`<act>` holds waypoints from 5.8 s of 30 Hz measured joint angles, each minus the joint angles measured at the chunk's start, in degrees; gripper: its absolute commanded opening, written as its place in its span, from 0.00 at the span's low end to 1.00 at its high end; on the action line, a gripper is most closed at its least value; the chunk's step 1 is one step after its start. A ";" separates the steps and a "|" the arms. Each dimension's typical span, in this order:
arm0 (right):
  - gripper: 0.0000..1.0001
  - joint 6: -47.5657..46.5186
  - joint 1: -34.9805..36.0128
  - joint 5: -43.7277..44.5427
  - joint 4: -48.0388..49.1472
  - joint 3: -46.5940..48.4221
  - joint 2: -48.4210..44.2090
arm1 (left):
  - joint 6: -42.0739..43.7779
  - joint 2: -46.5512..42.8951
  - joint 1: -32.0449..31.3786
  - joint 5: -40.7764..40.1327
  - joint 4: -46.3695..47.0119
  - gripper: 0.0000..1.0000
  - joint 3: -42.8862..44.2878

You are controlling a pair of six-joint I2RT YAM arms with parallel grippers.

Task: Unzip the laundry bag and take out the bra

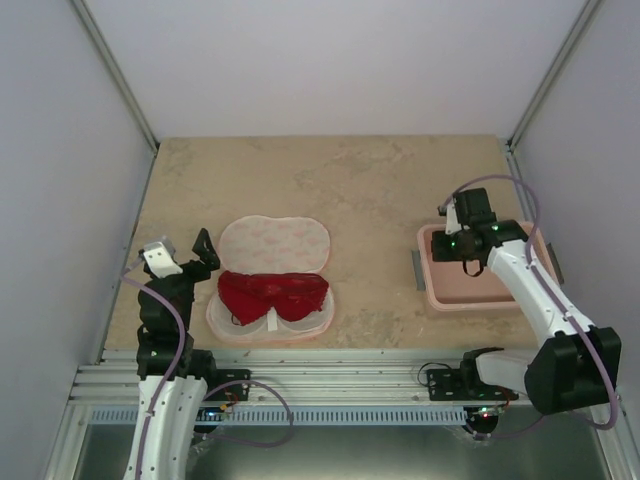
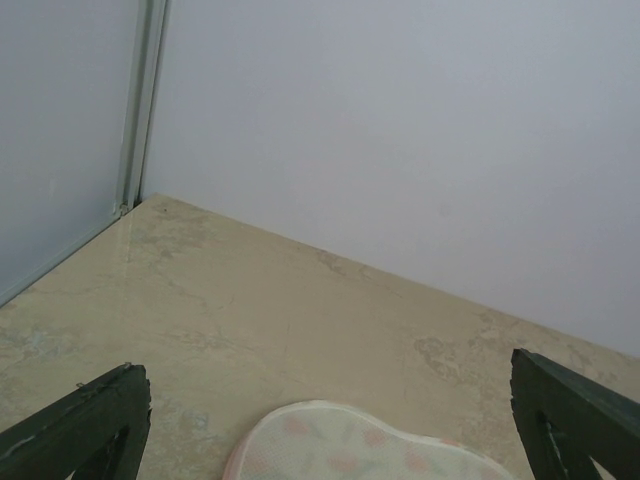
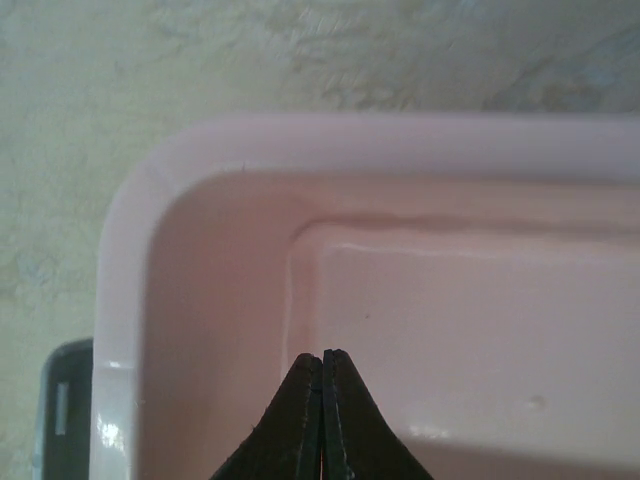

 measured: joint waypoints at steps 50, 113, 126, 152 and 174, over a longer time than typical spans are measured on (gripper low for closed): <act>0.60 0.11 24.37 -9.70 39.67 7.30 13.57 | 0.90 0.24 0.00 2.05 0.74 0.99 -0.50; 0.01 -51.28 40.11 -25.70 9.79 18.25 11.15 | 99.49 26.99 -4.76 34.67 -60.50 0.00 36.04; 0.00 -47.50 18.10 -31.43 -8.57 28.28 6.54 | 63.49 45.66 -17.16 47.71 -51.82 0.00 56.26; 0.00 -40.81 4.44 -15.04 -17.99 12.96 -7.26 | 56.57 81.77 -36.39 49.22 -34.93 0.00 71.34; 0.01 -38.51 -3.23 -20.31 -12.24 8.85 8.66 | 50.14 94.95 -36.68 44.02 -38.71 0.03 73.85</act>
